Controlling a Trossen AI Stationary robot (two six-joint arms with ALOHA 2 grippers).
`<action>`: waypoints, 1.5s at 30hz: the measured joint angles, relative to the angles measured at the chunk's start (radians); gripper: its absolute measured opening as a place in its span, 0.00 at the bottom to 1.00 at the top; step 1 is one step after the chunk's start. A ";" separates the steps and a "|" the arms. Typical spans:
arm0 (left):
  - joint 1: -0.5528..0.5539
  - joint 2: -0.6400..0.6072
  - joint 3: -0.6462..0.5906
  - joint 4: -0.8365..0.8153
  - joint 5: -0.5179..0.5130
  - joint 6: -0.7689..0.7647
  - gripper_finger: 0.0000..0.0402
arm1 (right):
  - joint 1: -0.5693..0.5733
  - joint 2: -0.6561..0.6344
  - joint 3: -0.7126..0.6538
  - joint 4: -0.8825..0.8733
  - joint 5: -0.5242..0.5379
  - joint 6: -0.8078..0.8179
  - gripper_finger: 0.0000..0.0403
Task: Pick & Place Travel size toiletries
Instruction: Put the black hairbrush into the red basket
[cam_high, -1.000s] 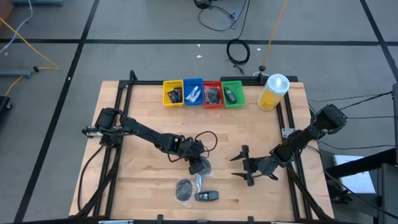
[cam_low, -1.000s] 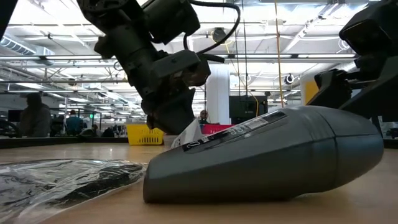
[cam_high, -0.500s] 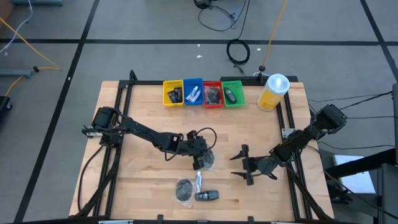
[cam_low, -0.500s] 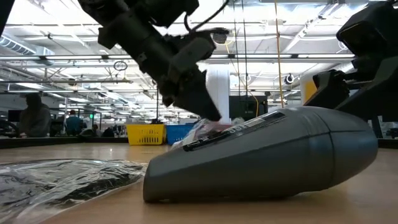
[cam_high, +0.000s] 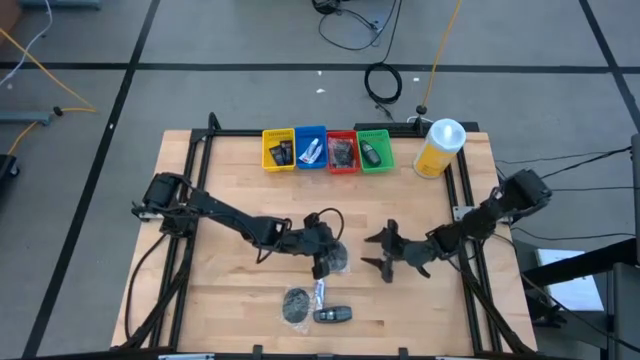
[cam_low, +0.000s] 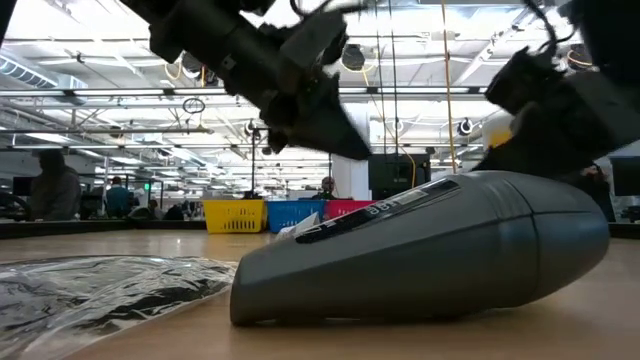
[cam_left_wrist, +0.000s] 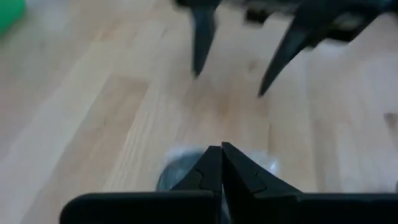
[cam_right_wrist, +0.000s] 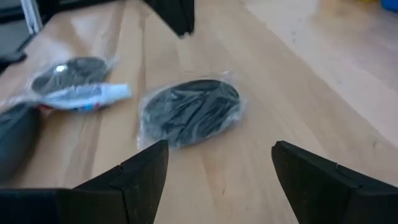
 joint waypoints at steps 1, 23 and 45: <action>0.006 0.000 0.000 -0.026 0.002 -0.030 0.03 | -0.013 0.007 0.000 0.015 -0.011 0.006 0.69; 0.112 0.071 0.000 -0.099 0.153 -0.021 0.43 | -0.038 0.056 0.000 0.039 -0.037 -0.026 0.69; 0.103 0.095 -0.001 -0.101 0.056 0.113 0.01 | -0.025 0.056 0.000 0.029 -0.036 -0.051 0.69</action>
